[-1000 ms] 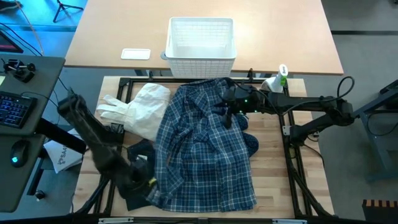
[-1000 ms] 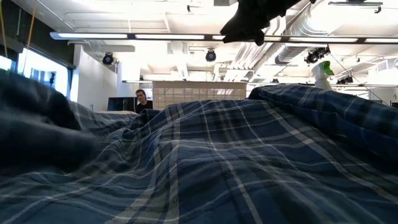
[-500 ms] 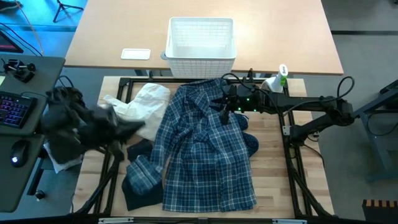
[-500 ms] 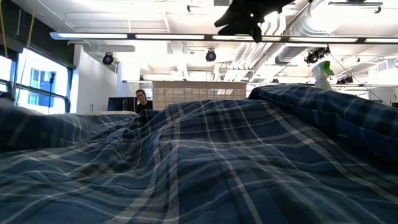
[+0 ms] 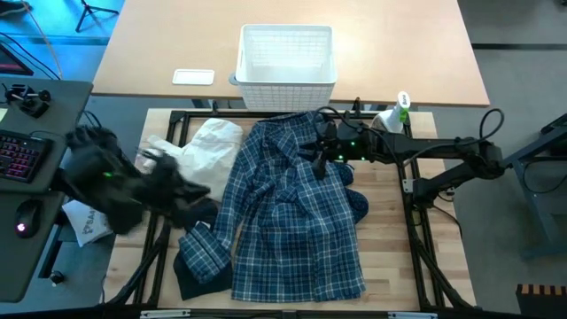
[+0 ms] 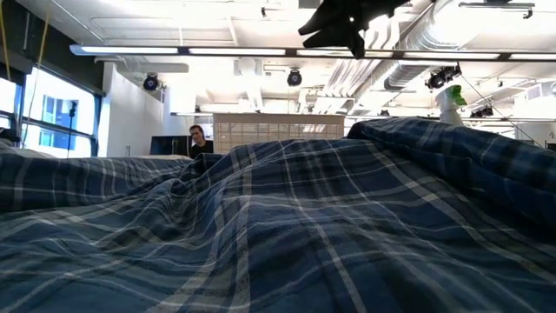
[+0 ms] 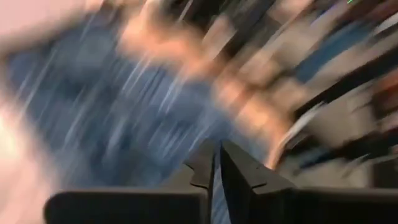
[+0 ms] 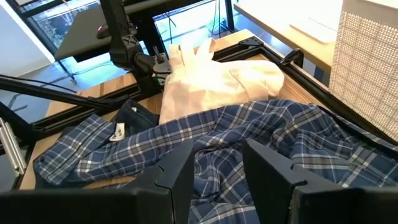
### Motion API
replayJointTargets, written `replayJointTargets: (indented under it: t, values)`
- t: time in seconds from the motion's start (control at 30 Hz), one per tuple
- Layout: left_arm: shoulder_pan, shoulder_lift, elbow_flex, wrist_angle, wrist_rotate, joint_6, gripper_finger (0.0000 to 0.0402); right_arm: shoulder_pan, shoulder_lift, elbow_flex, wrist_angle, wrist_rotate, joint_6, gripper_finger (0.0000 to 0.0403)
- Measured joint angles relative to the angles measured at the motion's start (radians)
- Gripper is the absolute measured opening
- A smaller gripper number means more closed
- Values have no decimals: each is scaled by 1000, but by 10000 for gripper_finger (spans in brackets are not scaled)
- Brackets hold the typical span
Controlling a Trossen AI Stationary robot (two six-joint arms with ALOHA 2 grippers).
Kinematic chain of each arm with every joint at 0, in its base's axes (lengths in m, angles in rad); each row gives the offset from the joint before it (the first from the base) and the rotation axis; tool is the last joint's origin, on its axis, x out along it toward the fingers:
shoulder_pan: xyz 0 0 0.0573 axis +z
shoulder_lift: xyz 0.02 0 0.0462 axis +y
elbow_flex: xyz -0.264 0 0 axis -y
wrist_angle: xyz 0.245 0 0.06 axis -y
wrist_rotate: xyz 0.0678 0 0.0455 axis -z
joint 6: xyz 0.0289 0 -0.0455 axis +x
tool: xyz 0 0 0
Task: Fold laundry
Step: Fold the blue plaid flannel shirt
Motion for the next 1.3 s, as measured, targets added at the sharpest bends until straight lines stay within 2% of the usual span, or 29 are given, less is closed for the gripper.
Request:
replayJointTargets:
  t: [0.03, 0.07, 0.13, 0.27, 0.47, 0.53, 0.63, 0.7, 0.93, 1.07, 1.17, 1.3]
  values:
    - [20, 28, -4, -80, 92, -81, 26, 0, 1, 0, -3, 0, -2, 131]
    - [45, 51, -20, -80, 181, -112, 35, 0, 3, 0, -3, 0, -2, 131]
    - [103, 53, -103, -10, 319, -89, 58, -4, 13, 1, 11, 0, -11, 131]
    - [210, 48, -300, 95, 626, -150, 114, -7, 37, 1, 32, 0, -44, 131]
    - [272, 18, -664, 268, 900, -182, 207, -7, 69, 1, 38, -28, -55, 131]
    - [301, 9, -775, 329, 964, -172, 235, -5, 71, 1, 42, -61, -55, 131]
    - [340, 5, -901, 331, 1012, -141, 261, -4, 73, 1, 35, -113, -49, 131]
    - [366, 6, -964, 340, 1023, -98, 265, -4, 73, 1, 34, -141, -37, 131]
    - [421, 6, -1143, 480, 1040, 22, 243, 2, 73, 1, 29, -151, -31, 131]
    - [428, 6, -1195, 597, 1046, 82, 230, 2, 73, 1, 27, -151, -11, 131]
    - [427, 6, -1197, 659, 1055, 159, 207, 2, 73, 1, 27, -152, 8, 131]
    - [423, 6, -1197, 726, 1076, 261, 149, 2, 73, 1, 27, -142, 35, 131]
